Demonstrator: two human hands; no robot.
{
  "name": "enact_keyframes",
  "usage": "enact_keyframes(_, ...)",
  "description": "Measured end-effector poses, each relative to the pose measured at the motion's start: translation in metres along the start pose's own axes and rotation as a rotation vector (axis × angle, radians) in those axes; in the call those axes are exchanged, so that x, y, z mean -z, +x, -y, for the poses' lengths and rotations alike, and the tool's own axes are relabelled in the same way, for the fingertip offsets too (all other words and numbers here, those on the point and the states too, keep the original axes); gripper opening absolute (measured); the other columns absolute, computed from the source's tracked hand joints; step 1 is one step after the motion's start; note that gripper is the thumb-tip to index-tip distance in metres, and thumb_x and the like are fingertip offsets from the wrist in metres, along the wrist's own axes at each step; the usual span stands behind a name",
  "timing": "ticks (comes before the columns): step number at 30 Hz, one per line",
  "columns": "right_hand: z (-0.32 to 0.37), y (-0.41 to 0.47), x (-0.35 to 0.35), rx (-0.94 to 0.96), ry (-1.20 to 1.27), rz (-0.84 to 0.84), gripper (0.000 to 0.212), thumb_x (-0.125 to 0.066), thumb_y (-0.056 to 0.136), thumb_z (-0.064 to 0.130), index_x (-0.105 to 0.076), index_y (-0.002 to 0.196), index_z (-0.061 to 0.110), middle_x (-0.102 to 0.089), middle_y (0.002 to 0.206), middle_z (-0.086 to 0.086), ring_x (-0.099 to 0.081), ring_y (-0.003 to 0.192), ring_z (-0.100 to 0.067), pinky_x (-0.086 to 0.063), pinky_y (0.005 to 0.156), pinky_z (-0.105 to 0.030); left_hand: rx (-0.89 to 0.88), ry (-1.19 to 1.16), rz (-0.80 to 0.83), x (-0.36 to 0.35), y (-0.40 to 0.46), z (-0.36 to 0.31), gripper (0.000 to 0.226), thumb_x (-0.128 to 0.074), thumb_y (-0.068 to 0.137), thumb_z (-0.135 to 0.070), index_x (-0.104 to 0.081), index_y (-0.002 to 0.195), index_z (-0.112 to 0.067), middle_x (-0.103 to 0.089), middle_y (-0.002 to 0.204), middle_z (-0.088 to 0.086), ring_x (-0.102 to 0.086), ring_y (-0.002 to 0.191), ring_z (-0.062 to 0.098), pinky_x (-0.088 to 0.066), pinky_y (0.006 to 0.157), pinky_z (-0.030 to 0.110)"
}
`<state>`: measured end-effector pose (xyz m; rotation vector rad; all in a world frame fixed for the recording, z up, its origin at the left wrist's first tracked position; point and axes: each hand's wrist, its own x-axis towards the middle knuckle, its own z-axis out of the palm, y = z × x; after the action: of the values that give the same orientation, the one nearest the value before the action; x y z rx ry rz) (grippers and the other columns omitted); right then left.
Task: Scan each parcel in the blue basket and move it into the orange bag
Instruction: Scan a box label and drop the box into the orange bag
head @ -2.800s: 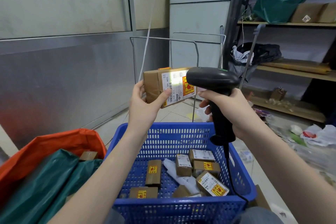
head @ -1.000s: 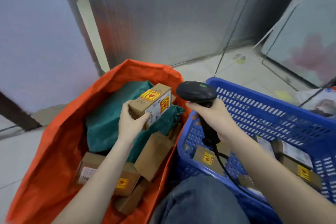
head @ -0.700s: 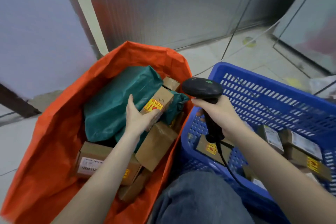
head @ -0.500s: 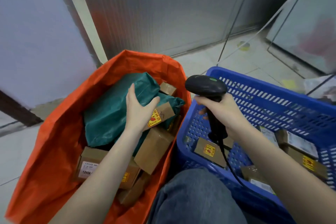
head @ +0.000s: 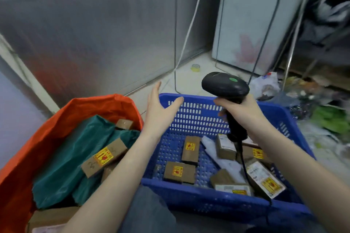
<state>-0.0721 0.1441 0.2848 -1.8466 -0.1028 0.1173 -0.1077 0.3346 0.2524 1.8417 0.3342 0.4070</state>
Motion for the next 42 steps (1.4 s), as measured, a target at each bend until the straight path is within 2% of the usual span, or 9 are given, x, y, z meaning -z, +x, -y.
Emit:
enact_keyframes(4, -0.026, -0.001, 0.061, -0.03, 0.014, -0.09, 0.003, -0.068, 0.085, 0.012, -0.065, 0.086, 0.01, -0.062, 0.061, -0.007, -0.057, 0.046, -0.005, -0.047, 0.057, -0.028, 0.01, -0.001, 0.136, -0.061, -0.007, -0.005, 0.081, -0.067, 0.086, -0.039, -0.019, 0.151, -0.031, -0.022, 0.157, -0.006, -0.024, 0.143, 0.014, -0.029, 0.115, 0.04)
enact_keyframes(9, -0.079, -0.002, 0.12, -0.093, -0.005, -0.184, 0.009, -0.069, 0.083, 0.009, -0.065, 0.077, 0.013, -0.06, 0.052, -0.002, -0.057, 0.043, -0.006, -0.045, 0.052, -0.025, 0.06, 0.068, 0.319, -0.136, -0.018, 0.011, 0.082, -0.066, 0.088, -0.037, -0.016, 0.152, -0.028, -0.015, 0.16, -0.007, -0.015, 0.146, 0.014, -0.023, 0.116, 0.039)
enact_keyframes(15, -0.159, 0.001, 0.16, -0.202, -0.017, -0.264, 0.017, -0.068, 0.084, 0.008, -0.061, 0.073, 0.02, -0.059, 0.063, -0.007, -0.059, 0.047, -0.007, -0.048, 0.059, -0.03, 0.176, 0.176, 0.481, -0.214, -0.024, 0.054, 0.083, -0.067, 0.088, -0.035, -0.016, 0.152, -0.024, -0.019, 0.159, -0.004, -0.021, 0.144, 0.016, -0.026, 0.113, 0.036)
enact_keyframes(22, -0.24, 0.032, 0.167, -0.35, 0.028, -0.33, 0.006, -0.067, 0.084, 0.016, -0.065, 0.089, 0.013, -0.064, 0.067, -0.001, -0.06, 0.061, -0.011, -0.043, 0.056, -0.022, 0.309, 0.263, 0.655, -0.283, -0.019, 0.121, 0.077, -0.067, 0.087, -0.03, -0.025, 0.15, -0.013, -0.032, 0.154, 0.003, -0.032, 0.139, 0.019, -0.029, 0.111, 0.032)
enact_keyframes(27, -0.287, 0.056, 0.16, -0.393, -0.036, -0.278, 0.007, -0.064, 0.085, 0.013, -0.064, 0.079, 0.01, -0.06, 0.059, -0.003, -0.055, 0.046, 0.001, -0.045, 0.053, -0.017, 0.408, 0.373, 0.776, -0.328, -0.02, 0.176, 0.06, -0.065, 0.09, -0.029, -0.04, 0.141, -0.008, -0.049, 0.133, 0.001, -0.042, 0.132, 0.02, -0.031, 0.088, 0.019)
enact_keyframes(30, -0.31, 0.062, 0.155, -0.421, -0.064, -0.244, 0.007, -0.064, 0.087, 0.014, -0.065, 0.086, 0.007, -0.061, 0.06, -0.004, -0.055, 0.044, 0.002, -0.043, 0.047, -0.01, 0.49, 0.458, 0.881, -0.352, -0.024, 0.207, 0.067, -0.062, 0.09, -0.038, -0.037, 0.143, -0.006, -0.043, 0.146, 0.008, -0.042, 0.132, 0.023, -0.033, 0.092, 0.022)
enact_keyframes(33, -0.324, 0.065, 0.152, -0.432, -0.052, -0.228, 0.006, -0.065, 0.087, 0.013, -0.066, 0.091, 0.009, -0.062, 0.061, -0.003, -0.057, 0.046, 0.003, -0.041, 0.047, -0.009, 0.577, 0.481, 0.977, -0.369, -0.026, 0.227, 0.066, -0.063, 0.088, -0.044, -0.043, 0.137, -0.006, -0.051, 0.139, 0.011, -0.052, 0.122, 0.025, -0.041, 0.101, 0.031)
enact_keyframes(40, -0.322, 0.069, 0.143, -0.438, -0.067, -0.209, 0.013, -0.065, 0.085, 0.014, -0.068, 0.09, 0.002, -0.062, 0.067, -0.01, -0.058, 0.064, -0.012, -0.047, 0.065, -0.027, 0.592, 0.414, 1.011, -0.378, -0.028, 0.226, 0.084, -0.07, 0.082, -0.047, -0.026, 0.14, -0.005, -0.052, 0.134, 0.006, -0.053, 0.117, 0.019, -0.044, 0.098, 0.032)
enact_keyframes(42, -0.316, 0.064, 0.144, -0.449, -0.042, -0.212, 0.011, -0.066, 0.084, 0.015, -0.068, 0.088, 0.005, -0.062, 0.068, -0.01, -0.059, 0.065, -0.013, -0.048, 0.069, -0.03, 0.57, 0.36, 0.961, -0.371, -0.028, 0.213, 0.072, -0.074, 0.08, -0.041, -0.033, 0.13, -0.009, -0.056, 0.12, 0.002, -0.055, 0.105, 0.013, -0.045, 0.091, 0.027)
